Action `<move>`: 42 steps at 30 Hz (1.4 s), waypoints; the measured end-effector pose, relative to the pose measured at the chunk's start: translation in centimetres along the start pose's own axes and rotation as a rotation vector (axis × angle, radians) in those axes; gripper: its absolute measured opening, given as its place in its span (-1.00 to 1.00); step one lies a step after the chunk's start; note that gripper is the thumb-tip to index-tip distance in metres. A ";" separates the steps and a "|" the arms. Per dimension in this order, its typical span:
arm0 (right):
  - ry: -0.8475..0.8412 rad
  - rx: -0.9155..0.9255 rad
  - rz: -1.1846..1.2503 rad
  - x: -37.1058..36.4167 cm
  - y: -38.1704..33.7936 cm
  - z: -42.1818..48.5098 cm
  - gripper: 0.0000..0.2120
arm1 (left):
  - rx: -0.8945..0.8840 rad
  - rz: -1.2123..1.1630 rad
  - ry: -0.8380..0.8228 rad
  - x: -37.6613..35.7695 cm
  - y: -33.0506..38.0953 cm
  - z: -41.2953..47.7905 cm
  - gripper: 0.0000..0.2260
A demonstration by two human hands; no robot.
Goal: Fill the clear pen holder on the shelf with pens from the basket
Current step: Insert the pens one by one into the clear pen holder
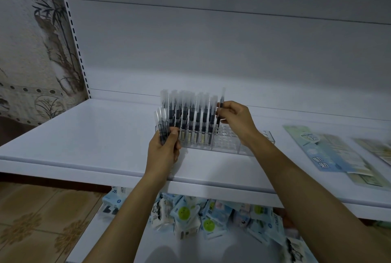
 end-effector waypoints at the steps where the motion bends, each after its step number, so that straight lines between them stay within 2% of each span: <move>1: 0.000 0.002 -0.002 0.0 0.0 0.0 -0.89 | 0.001 -0.005 -0.002 0.0 0.0 0.0 -0.90; 9: 0.003 0.031 -0.018 0.1 -0.2 0.0 -0.92 | 0.001 -0.001 -0.003 0.0 0.0 0.0 -0.90; 21: -0.015 0.016 0.007 -0.1 0.0 0.1 -0.81 | 0.008 0.013 0.000 0.0 0.0 0.0 -0.90; 30: 0.006 0.038 0.005 0.2 -0.2 0.0 -0.86 | 0.017 0.012 -0.004 -0.1 0.0 -0.1 -0.89; 42: -0.013 0.021 0.048 0.1 -0.3 0.0 -0.84 | 0.002 0.046 -0.022 -0.2 0.0 0.0 -0.75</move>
Point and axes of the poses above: each hand's wrist, its own z-axis towards the middle knuckle, its own x-axis out of the back of the hand, y = z × x, the point moved 9 cm from there along z, towards the middle knuckle, and after that the axes turned 3 degrees about -z, right-handed, at the moved point
